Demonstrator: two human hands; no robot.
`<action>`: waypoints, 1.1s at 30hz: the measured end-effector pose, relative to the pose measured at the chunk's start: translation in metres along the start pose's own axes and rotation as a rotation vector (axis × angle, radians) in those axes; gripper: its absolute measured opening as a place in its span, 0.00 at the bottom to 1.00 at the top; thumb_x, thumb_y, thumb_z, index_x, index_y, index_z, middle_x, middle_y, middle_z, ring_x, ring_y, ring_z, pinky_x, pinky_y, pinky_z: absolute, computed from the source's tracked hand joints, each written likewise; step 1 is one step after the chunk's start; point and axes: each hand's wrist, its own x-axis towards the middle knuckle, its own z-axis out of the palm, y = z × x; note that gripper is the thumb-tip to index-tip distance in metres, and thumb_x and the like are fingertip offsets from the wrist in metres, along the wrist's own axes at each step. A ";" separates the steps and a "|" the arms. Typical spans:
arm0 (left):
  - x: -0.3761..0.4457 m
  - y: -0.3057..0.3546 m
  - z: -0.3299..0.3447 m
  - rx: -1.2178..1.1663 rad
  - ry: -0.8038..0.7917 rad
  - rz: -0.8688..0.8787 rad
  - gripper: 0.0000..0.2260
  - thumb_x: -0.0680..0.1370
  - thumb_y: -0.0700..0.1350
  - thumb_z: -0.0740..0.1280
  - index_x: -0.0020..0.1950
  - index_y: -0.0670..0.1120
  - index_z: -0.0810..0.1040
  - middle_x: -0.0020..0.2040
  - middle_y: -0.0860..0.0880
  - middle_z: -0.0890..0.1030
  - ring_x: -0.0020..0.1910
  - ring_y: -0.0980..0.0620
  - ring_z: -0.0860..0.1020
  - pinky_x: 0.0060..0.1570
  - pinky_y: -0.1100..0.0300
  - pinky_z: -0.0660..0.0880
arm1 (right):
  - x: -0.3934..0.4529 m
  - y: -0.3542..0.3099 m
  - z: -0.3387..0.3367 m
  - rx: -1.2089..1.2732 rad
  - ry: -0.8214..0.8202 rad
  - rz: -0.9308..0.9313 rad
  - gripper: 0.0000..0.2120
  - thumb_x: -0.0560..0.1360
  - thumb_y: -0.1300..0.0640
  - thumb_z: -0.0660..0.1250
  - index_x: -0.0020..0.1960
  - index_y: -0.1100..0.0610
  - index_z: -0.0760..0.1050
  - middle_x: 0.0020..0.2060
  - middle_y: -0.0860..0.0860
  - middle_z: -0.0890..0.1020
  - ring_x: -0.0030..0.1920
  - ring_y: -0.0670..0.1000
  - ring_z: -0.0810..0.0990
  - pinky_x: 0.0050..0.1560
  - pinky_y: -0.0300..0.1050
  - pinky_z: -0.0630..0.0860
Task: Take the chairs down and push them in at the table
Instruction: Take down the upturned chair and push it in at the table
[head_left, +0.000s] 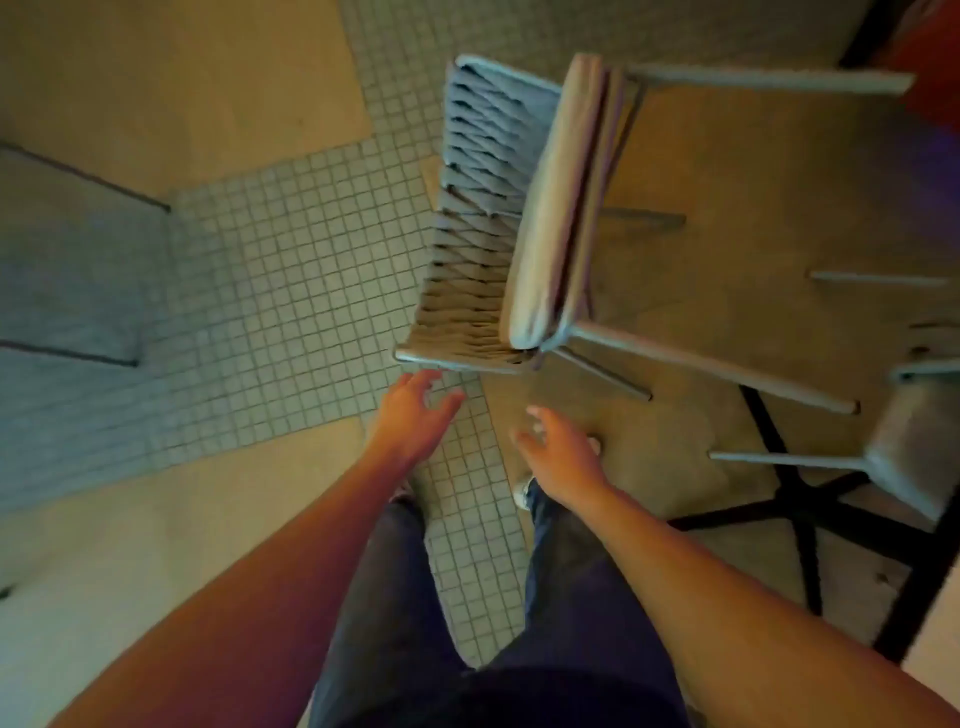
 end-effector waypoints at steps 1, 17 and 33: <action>0.001 -0.019 -0.019 0.073 0.027 0.006 0.25 0.74 0.62 0.63 0.66 0.49 0.74 0.63 0.47 0.76 0.63 0.46 0.74 0.63 0.46 0.70 | 0.005 -0.013 0.014 -0.056 -0.007 0.004 0.26 0.76 0.41 0.62 0.72 0.49 0.67 0.68 0.51 0.74 0.67 0.52 0.73 0.64 0.52 0.71; 0.086 -0.151 -0.256 -0.285 0.104 -0.096 0.15 0.77 0.53 0.65 0.59 0.47 0.78 0.57 0.48 0.80 0.57 0.51 0.78 0.52 0.59 0.73 | 0.085 -0.233 0.157 0.331 0.165 0.189 0.19 0.80 0.50 0.60 0.66 0.59 0.73 0.61 0.57 0.80 0.62 0.56 0.77 0.59 0.46 0.72; 0.384 -0.049 -0.439 -0.452 -0.173 -0.347 0.13 0.78 0.53 0.62 0.55 0.47 0.78 0.51 0.46 0.81 0.49 0.49 0.80 0.46 0.53 0.74 | 0.248 -0.397 0.103 1.499 0.264 0.592 0.23 0.82 0.48 0.54 0.72 0.59 0.65 0.68 0.58 0.73 0.63 0.55 0.74 0.61 0.52 0.70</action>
